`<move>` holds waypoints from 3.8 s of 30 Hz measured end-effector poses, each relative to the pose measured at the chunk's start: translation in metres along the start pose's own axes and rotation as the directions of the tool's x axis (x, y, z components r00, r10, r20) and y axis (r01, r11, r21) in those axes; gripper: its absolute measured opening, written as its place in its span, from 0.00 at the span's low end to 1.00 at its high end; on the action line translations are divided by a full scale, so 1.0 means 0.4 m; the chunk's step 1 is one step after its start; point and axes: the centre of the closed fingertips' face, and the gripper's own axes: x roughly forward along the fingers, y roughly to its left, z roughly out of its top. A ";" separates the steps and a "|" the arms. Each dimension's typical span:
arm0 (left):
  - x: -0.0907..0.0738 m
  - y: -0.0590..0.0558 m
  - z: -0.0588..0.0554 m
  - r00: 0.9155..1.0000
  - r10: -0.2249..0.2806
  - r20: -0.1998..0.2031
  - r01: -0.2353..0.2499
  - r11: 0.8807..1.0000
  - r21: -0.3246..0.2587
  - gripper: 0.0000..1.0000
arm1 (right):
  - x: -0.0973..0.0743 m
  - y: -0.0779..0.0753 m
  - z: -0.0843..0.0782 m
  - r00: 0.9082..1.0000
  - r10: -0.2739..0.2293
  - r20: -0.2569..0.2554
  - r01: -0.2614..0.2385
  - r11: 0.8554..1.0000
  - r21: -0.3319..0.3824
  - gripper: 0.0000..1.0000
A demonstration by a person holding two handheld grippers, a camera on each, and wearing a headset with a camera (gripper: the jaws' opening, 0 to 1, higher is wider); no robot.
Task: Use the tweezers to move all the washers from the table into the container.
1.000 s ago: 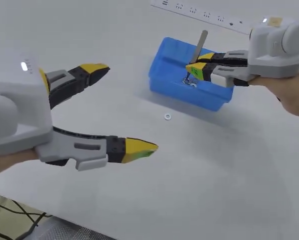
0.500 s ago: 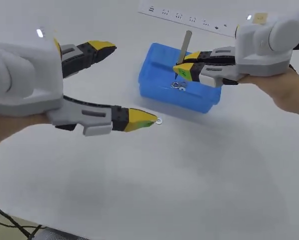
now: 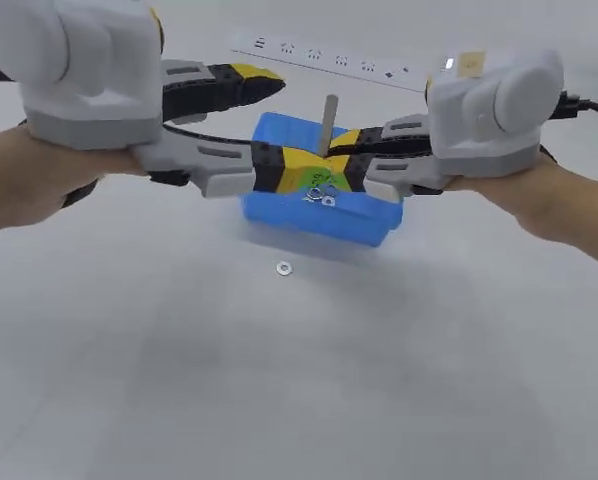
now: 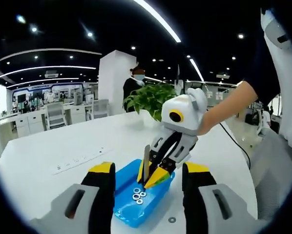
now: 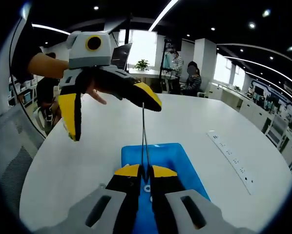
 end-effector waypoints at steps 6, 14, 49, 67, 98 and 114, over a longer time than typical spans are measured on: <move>0.026 0.006 -0.004 0.998 -0.053 -0.019 0.053 0.999 0.000 0.47 | 0.000 0.004 0.002 1.000 0.017 0.003 -0.017 1.000 -0.014 0.08; 0.027 0.003 -0.015 0.994 -0.106 -0.039 0.107 0.994 0.018 0.26 | 0.006 0.013 0.011 0.999 0.035 0.008 -0.035 0.999 -0.025 0.08; 0.015 -0.011 0.001 0.978 -0.187 -0.089 0.199 0.969 0.145 0.05 | -0.002 0.037 0.022 0.999 0.027 -0.026 -0.029 0.997 -0.069 0.10; 0.004 -0.004 0.033 0.987 -0.139 -0.078 0.149 0.978 0.143 0.05 | -0.073 0.028 0.019 0.995 -0.097 0.006 0.097 0.993 0.065 0.24; -0.083 -0.074 0.002 0.993 -0.081 -0.084 0.090 0.989 0.118 0.05 | -0.263 0.147 -0.081 0.938 -0.346 -0.024 0.346 0.929 0.134 0.68; -0.109 -0.156 -0.032 0.994 -0.092 -0.057 0.096 0.992 0.080 0.05 | -0.324 0.198 -0.198 0.911 -0.395 -0.118 0.412 0.886 0.212 0.88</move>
